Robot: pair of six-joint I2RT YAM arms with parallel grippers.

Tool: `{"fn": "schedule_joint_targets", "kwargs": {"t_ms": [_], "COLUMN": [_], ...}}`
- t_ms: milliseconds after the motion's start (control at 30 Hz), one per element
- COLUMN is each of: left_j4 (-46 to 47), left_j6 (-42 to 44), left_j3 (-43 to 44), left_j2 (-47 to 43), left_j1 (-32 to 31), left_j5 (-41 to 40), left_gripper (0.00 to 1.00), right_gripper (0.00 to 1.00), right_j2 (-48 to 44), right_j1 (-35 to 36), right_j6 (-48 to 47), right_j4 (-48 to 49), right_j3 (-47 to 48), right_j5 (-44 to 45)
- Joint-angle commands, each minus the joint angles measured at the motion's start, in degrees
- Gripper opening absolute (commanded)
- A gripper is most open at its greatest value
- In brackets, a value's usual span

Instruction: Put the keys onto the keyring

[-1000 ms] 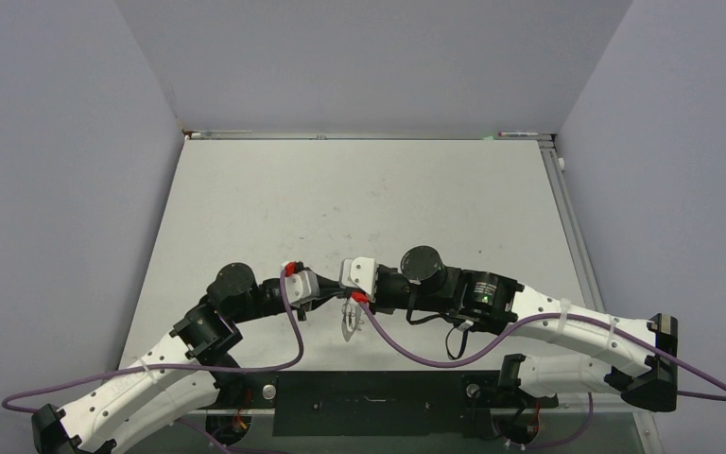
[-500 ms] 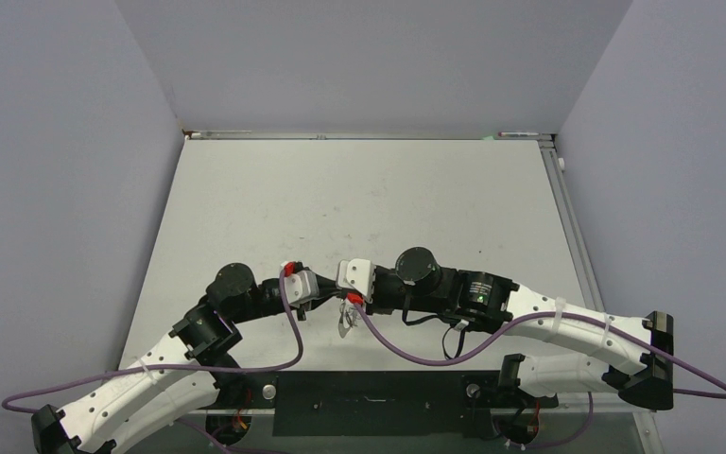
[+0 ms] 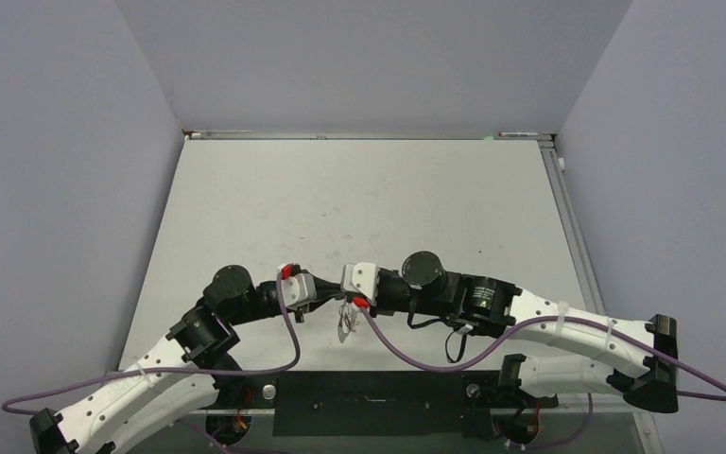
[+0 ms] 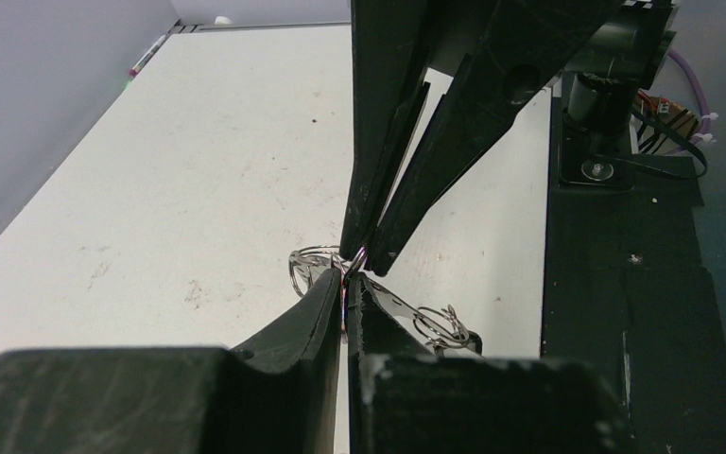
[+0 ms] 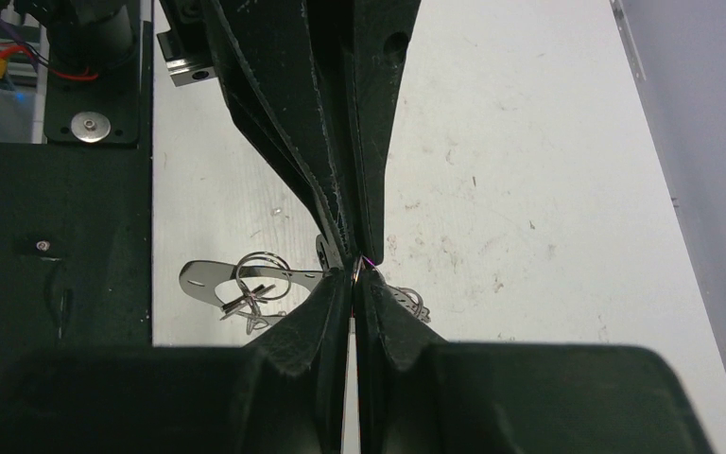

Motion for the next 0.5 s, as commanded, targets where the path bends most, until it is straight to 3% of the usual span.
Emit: {"fn": "schedule_joint_targets", "kwargs": {"t_ms": [0, 467], "left_j4": [7.2, 10.3], "left_j6": [0.2, -1.2], "left_j3": [1.0, -0.3], "left_j2": [-2.9, -4.3], "left_j1": [0.0, 0.0], "left_j5": [2.8, 7.2], "left_gripper": [0.02, 0.07], "right_gripper": [0.05, 0.05], "right_j2": [-3.4, -5.6], "right_j1": [0.4, 0.4], "right_j6": [0.4, 2.0], "right_j4": [6.0, 12.7], "right_j3": [-1.5, -4.1], "right_j5": [-4.7, -11.0]}}
